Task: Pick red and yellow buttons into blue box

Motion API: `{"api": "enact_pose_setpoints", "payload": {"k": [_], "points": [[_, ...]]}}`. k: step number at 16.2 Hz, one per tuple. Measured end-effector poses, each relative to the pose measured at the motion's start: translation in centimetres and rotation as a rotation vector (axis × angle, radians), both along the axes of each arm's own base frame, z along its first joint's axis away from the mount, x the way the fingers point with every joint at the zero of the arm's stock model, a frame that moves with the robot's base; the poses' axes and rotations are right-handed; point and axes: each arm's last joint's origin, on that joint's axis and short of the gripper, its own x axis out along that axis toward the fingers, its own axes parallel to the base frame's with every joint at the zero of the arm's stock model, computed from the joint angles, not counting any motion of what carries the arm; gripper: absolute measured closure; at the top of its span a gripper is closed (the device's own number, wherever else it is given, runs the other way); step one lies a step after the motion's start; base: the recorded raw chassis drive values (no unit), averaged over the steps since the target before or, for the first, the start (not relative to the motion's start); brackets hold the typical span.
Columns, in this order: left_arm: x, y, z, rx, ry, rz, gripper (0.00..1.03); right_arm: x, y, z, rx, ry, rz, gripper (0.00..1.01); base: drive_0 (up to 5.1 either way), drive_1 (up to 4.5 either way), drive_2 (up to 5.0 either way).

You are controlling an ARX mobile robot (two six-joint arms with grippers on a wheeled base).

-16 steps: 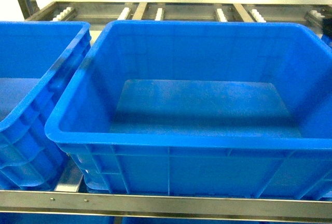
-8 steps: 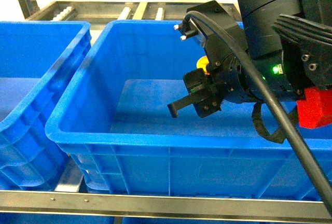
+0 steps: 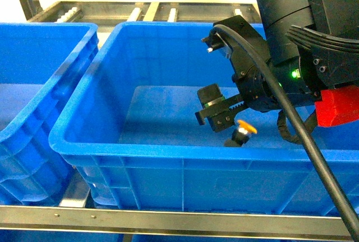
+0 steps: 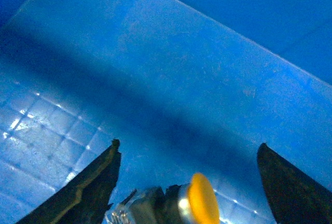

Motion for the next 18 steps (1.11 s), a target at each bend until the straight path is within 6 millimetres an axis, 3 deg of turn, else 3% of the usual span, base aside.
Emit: {"api": "enact_pose_setpoints", "payload": {"k": [2, 4, 7, 8, 10, 13, 15, 18], "points": [[0.0, 0.0, 0.0, 0.0, 0.0, 0.0, 0.77, -0.6, -0.8, -0.3, 0.027, -0.009, -0.021, 0.01, 0.0, 0.0, 0.0], [0.0, 0.0, 0.0, 0.0, 0.0, 0.0, 0.77, -1.5, -2.3, 0.8, 0.06, -0.067, -0.06, 0.03, 0.0, 0.0, 0.0], [0.0, 0.0, 0.0, 0.0, 0.0, 0.0, 0.77, -4.2, -7.1, 4.7, 0.148, -0.25, -0.163, 0.03, 0.0, 0.0, 0.0], [0.0, 0.0, 0.0, 0.0, 0.0, 0.0, 0.77, -6.1, -10.2, 5.8, 0.186, -0.282, -0.225, 0.03, 0.0, 0.0, 0.0], [0.0, 0.0, 0.0, 0.0, 0.0, 0.0, 0.77, -9.7, -14.2, 7.2, 0.232, -0.318, -0.274, 0.03, 0.0, 0.0, 0.0], [0.0, 0.0, 0.0, 0.0, 0.0, 0.0, 0.77, -16.0, -19.7, 10.2, 0.327, -0.531, -0.331, 0.03, 0.0, 0.0, 0.0], [0.0, 0.0, 0.0, 0.0, 0.0, 0.0, 0.77, -19.8, -21.7, 9.2, 0.339, -0.572, -0.368, 0.03, 0.0, 0.0, 0.0], [0.0, 0.0, 0.0, 0.0, 0.0, 0.0, 0.77, -24.4, -22.5, 5.8, 0.383, -0.509, -0.399, 0.03, 0.0, 0.0, 0.0]]}}
